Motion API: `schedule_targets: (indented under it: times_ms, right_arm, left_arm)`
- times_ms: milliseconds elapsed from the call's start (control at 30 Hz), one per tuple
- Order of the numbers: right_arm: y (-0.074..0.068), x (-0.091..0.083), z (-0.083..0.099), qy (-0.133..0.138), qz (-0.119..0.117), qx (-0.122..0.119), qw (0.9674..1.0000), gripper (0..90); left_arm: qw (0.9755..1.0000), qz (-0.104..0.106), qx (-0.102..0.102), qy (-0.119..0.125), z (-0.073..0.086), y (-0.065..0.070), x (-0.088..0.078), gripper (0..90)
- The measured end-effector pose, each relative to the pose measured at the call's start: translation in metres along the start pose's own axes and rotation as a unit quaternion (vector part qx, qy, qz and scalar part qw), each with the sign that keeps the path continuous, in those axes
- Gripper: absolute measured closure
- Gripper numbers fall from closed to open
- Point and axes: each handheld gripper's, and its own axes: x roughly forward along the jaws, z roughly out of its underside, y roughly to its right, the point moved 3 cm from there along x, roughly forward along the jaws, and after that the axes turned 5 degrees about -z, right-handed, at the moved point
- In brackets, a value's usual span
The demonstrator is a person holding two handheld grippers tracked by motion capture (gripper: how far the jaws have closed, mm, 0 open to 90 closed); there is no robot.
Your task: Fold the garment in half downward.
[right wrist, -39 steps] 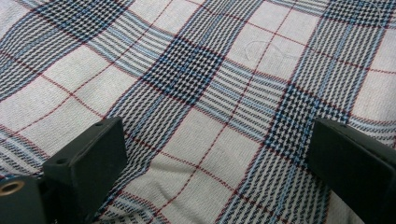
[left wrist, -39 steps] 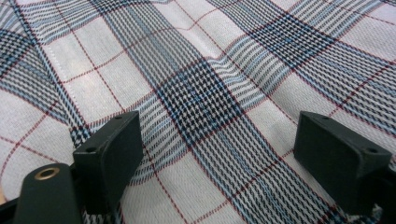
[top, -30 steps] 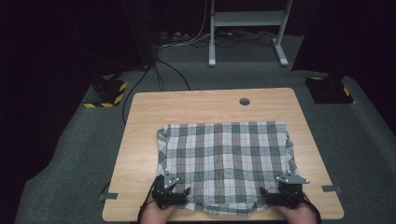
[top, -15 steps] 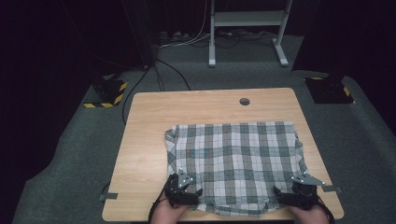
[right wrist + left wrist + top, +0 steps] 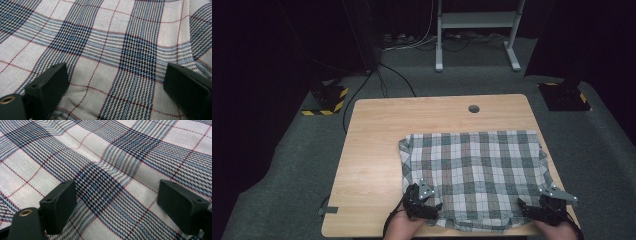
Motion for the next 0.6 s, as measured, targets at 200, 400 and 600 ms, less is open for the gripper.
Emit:
schedule_targets:
  times_ms: [200,400,600]
  right_arm:
    - [0.011,-0.003,0.003,0.007,0.004,0.002,1.0000,6.0]
    - [0.017,-0.004,0.004,0.009,0.010,0.009,0.9999,6.2]
    - [0.017,-0.004,0.003,0.007,0.011,0.008,0.9999,6.1]
  left_arm:
    - [0.9999,0.008,0.008,0.000,-0.003,0.011,0.002,16.0]
    - [0.9998,0.015,0.016,0.000,-0.005,0.019,0.002,15.9]
    - [0.9995,0.023,0.020,-0.001,-0.004,0.020,0.001,15.2]
